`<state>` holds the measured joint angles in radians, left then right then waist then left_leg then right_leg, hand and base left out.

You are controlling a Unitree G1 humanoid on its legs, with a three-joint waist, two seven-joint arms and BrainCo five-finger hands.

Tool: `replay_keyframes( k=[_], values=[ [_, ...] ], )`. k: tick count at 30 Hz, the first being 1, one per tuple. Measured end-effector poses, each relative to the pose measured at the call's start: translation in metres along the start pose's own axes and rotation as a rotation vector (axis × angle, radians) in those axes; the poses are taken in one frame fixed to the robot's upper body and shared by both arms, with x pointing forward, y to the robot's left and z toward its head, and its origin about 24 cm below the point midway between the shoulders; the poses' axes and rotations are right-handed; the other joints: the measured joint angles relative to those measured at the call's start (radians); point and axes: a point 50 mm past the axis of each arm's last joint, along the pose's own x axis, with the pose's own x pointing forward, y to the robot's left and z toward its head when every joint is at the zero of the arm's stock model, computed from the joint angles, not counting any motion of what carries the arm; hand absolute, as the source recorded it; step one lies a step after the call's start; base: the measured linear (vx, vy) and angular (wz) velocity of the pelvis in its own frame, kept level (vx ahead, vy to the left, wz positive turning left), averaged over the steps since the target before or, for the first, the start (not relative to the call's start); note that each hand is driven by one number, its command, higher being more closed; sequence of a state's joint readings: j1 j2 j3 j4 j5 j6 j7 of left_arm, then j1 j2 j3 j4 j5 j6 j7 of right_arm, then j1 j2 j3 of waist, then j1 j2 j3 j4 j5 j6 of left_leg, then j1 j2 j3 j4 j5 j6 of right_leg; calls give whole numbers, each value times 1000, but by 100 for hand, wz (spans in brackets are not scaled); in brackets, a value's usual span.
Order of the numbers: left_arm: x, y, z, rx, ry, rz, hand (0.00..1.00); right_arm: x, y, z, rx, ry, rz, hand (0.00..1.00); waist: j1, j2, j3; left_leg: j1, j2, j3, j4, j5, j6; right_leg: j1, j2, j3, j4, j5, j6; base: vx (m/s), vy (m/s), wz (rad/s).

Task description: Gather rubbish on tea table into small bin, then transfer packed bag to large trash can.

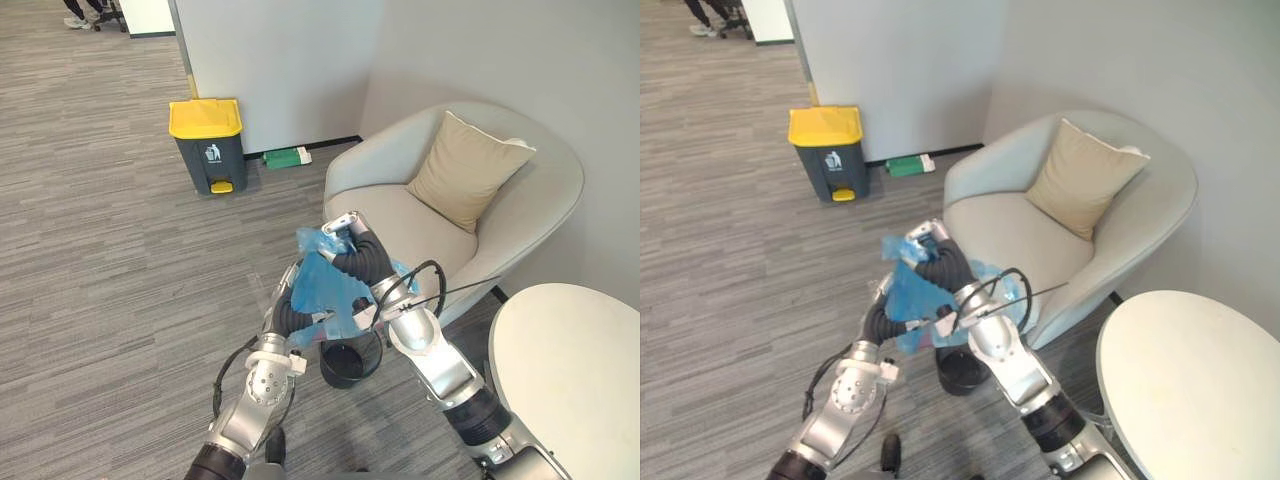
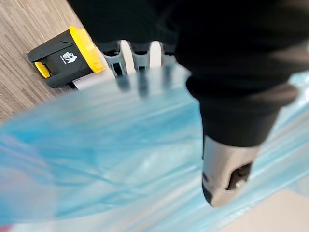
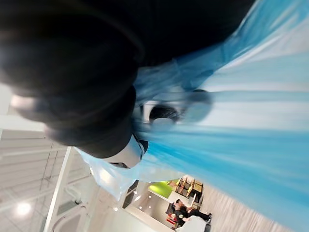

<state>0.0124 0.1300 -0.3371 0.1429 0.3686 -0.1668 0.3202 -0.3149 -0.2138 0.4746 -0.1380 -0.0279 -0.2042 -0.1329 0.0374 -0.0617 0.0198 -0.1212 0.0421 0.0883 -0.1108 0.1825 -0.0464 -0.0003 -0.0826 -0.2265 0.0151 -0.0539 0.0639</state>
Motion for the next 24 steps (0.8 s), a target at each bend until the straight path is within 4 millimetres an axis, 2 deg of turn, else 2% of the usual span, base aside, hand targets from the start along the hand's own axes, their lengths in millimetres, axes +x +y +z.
replay_keyframes(
  k=[8,12,17,18,21,24],
  values=[
    [-3,-18,-11,26,52,-93,0,1,3,1,63,2,4,100,0,-11,-7,0,10,13,0,-4,-4,-4,-1,15,-6,7,0,0,0,-5],
    [1,-27,-11,45,50,-146,0,2,12,3,103,-3,55,100,-2,-22,-15,-1,19,16,0,-11,-14,-1,8,20,-20,14,-5,4,-9,-5],
    [6,-34,-9,35,42,-183,0,6,21,7,134,-20,108,100,-3,-23,-15,-1,26,16,0,-11,-15,-2,14,22,-22,14,-6,2,-5,-1],
    [7,-37,-9,21,45,-193,100,6,23,7,139,-19,122,100,-2,-23,-15,-1,27,16,0,-11,-14,-1,15,22,-22,14,-6,0,0,0],
    [6,-42,-8,18,38,-219,100,5,31,8,146,-16,162,100,-3,-23,-15,-1,28,19,3,-11,-14,-2,17,25,-25,15,-7,16,-8,-3],
    [13,-47,3,30,-13,-242,100,4,43,8,155,-6,215,100,-3,-23,-15,-2,30,21,5,-11,-14,-1,20,26,-31,17,-10,11,-6,-1]
  ],
)
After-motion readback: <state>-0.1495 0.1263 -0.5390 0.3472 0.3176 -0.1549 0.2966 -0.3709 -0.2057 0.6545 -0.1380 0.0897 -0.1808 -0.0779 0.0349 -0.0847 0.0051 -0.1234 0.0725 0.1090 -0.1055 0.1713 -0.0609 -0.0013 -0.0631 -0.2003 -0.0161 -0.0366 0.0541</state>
